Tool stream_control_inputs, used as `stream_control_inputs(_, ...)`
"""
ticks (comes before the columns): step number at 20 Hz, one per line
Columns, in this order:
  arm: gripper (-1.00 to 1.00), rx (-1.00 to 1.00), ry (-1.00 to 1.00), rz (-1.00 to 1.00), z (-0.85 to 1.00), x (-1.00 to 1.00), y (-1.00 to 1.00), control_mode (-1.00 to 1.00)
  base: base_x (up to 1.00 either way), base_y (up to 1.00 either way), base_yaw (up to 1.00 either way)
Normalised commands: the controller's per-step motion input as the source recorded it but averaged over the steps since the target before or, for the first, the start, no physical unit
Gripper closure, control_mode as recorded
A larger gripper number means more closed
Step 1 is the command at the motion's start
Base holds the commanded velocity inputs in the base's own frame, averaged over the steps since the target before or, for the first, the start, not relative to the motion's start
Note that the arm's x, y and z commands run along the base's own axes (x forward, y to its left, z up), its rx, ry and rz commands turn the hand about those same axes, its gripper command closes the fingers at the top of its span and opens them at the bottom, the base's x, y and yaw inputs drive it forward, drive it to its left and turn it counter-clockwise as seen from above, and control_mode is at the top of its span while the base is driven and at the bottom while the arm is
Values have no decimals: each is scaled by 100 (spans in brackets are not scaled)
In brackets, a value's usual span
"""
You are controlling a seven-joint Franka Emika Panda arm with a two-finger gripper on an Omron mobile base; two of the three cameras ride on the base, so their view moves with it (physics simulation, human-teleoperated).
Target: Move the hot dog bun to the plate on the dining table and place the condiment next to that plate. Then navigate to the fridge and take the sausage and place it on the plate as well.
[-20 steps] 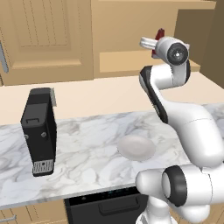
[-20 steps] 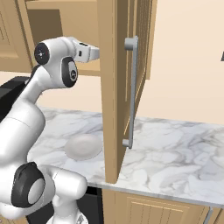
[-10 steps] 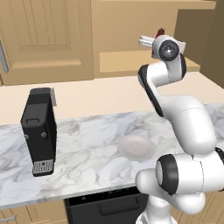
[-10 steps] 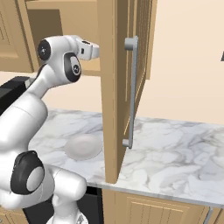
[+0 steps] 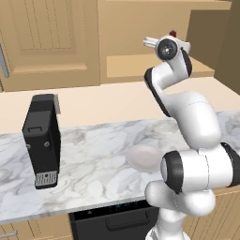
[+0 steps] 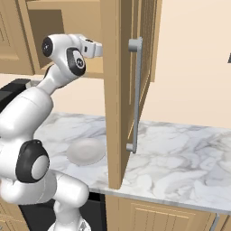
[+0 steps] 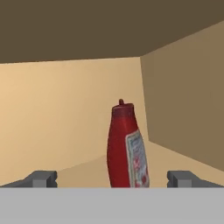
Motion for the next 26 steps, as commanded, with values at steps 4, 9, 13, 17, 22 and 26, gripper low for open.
stream_control_inputs(4, -100, 0, 2, 0, -4, 22, -22, -100, 0, 0, 0)
stream_control_inputs(9, -100, 0, 2, 0, -1, 24, -23, -100, 0, 0, 0)
stream_control_inputs(13, -100, 0, 3, 0, -1, 21, -24, -100, 0, 0, 0)
stream_control_inputs(17, -100, 0, 2, 0, -1, 18, -13, -100, 0, 0, 0)
stream_control_inputs(22, -100, 0, 1, 0, 0, 12, -24, -100, 0, 0, 0)
stream_control_inputs(26, -100, 0, 0, 0, -2, 15, -9, -100, 0, 0, 0)
